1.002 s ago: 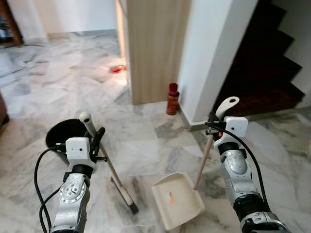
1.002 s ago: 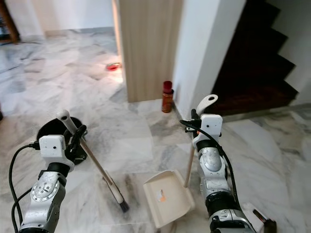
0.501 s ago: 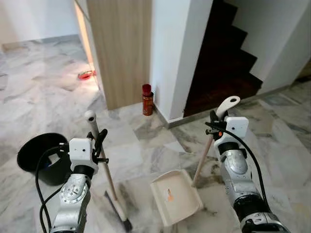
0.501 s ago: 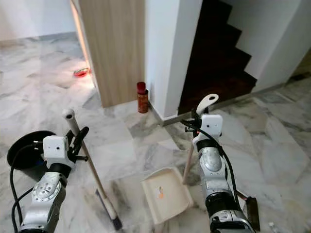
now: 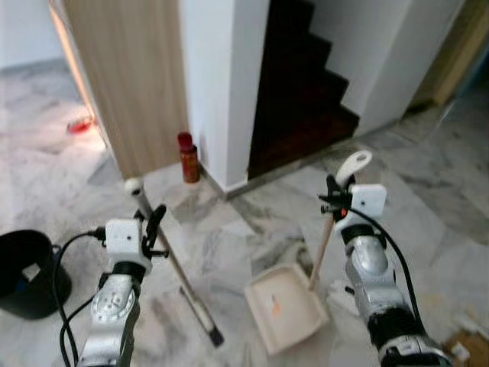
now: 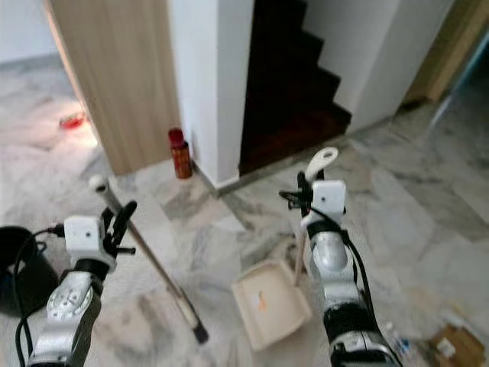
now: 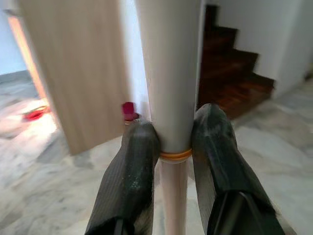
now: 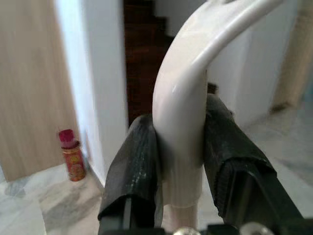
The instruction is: Sweep floor
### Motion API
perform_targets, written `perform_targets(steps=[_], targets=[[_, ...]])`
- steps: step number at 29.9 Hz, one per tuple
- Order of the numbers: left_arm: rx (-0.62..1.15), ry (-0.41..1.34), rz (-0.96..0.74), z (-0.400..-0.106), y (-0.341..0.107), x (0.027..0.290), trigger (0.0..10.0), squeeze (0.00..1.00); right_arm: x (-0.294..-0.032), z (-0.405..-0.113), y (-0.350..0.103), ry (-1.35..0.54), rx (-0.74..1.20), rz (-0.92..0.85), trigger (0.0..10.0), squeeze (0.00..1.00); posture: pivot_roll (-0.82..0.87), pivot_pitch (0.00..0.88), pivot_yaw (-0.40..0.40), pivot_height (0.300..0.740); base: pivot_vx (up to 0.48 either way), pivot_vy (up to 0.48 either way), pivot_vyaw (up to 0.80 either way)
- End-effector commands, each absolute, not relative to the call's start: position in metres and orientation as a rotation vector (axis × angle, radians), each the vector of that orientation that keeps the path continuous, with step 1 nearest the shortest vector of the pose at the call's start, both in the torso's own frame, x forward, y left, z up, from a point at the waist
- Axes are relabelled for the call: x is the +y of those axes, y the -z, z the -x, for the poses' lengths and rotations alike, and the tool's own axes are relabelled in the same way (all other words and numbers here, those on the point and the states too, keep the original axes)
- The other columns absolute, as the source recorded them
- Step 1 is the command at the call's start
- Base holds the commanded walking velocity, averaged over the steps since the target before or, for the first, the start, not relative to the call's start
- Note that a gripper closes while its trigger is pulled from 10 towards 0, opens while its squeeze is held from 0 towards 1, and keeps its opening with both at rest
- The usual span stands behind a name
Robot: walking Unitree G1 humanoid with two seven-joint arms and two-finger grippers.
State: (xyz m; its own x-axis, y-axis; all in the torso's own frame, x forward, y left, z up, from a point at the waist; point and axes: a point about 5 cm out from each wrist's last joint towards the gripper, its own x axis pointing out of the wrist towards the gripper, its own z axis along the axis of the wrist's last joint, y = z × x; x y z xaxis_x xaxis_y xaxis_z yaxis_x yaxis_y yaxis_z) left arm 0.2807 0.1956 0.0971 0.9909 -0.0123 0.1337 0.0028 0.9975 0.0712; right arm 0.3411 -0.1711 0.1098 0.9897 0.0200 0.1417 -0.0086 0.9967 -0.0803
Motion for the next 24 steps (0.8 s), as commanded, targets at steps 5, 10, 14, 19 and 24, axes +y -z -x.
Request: perform_targets(steps=[5,10,14,19,24], targets=[[-0.182,0.037,-0.088,-0.2846,-0.1075,0.1899,10.0,0.0,-0.1768,-0.3421,-0.1183,0.003,-0.179,0.081,10.0,0.0,-0.02,0.0,-0.018,0.74,0.0,0.0,-0.8],[-0.181,0.05,-0.088,-0.2853,-0.1075,0.1859,10.0,0.0,-0.1773,-0.3418,-0.118,0.003,-0.178,0.082,10.0,0.0,-0.02,0.0,-0.017,0.74,0.0,0.0,-0.79],[-0.183,0.061,-0.102,-0.288,-0.1093,0.1838,10.0,0.0,-0.1765,-0.3434,-0.1197,0.002,-0.179,0.081,10.0,0.0,-0.03,0.0,-0.017,0.74,0.0,-0.068,-0.79],[-0.183,0.051,-0.097,-0.2887,-0.1093,0.1844,10.0,0.0,-0.1759,-0.3447,-0.1213,0.005,-0.183,0.083,10.0,0.0,-0.03,0.0,-0.017,0.74,0.0,-0.378,-0.79],[-0.185,0.04,-0.096,-0.2894,-0.1101,0.1867,10.0,0.0,-0.1748,-0.3452,-0.1214,0.001,-0.181,0.084,10.0,0.0,-0.03,0.0,-0.019,0.74,0.0,-0.074,-0.79]])
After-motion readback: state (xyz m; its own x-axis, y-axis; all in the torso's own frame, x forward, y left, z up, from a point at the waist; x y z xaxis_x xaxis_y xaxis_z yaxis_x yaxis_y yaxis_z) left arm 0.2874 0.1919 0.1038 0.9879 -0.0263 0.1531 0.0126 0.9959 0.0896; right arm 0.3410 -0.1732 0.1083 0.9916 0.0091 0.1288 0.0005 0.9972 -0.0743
